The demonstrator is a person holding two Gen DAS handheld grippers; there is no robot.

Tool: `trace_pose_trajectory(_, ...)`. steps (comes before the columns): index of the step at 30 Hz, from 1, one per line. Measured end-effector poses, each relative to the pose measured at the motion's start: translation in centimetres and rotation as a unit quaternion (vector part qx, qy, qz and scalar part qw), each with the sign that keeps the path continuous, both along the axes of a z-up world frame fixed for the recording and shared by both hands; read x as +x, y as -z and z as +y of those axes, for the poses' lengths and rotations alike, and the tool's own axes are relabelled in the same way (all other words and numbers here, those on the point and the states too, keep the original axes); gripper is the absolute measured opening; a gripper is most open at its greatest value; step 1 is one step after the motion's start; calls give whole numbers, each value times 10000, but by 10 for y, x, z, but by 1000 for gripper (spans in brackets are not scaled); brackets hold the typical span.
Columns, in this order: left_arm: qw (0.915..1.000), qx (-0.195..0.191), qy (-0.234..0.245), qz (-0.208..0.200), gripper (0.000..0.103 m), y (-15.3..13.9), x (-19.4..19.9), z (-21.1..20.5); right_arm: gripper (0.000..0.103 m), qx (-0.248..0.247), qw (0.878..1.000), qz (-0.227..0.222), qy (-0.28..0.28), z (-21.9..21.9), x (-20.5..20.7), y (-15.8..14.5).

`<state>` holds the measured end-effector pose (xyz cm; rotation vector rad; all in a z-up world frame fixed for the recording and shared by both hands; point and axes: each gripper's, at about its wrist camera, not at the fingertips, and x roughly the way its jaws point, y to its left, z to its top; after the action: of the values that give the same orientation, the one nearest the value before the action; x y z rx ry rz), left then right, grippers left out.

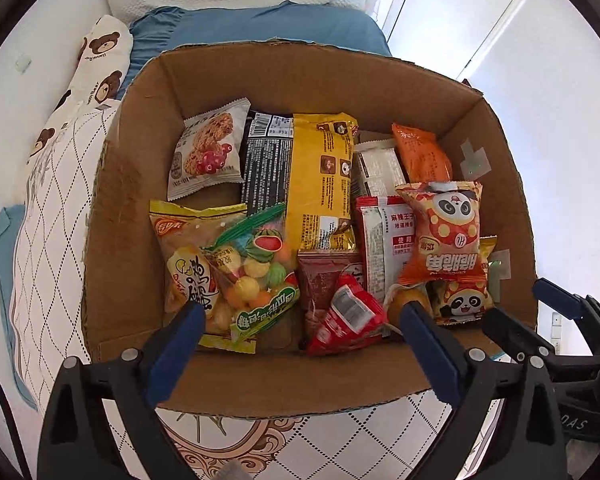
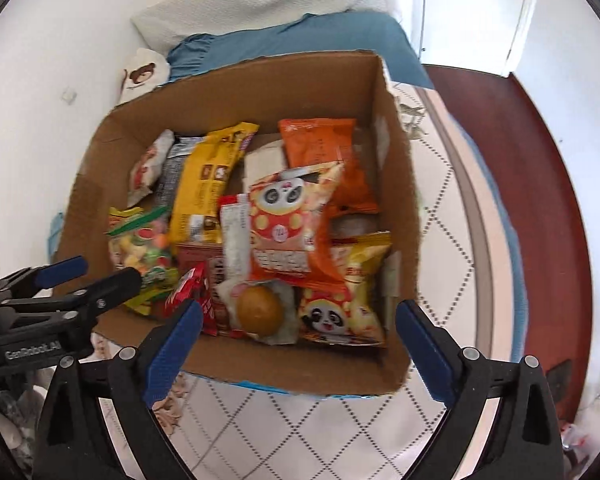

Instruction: Organize snacks

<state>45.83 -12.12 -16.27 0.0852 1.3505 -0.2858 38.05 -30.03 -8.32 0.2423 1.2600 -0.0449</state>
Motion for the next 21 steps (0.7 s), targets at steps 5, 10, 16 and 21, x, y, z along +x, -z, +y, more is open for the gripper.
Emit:
trace_pose_trajectory(5,9999,103,-57,-70,100,-3,-5,1,99,-217,9998,-47,14,3,-5,1)
trace_pose_trajectory(10,9989,236,-122,-377,100,-20,-18,6,100,-208,9995,-180,135,1,-14,-10)
trace_pose_trajectory(16,9934,214,-290,-1093,100,-56,-46,19,100,-296,9980,-542,159,2,-37,-37)
trace_pose_trajectory(21,9840,271,-382,-1717,100,-90,-83,30,100,-474,9942,-958,101,9,-75,-71)
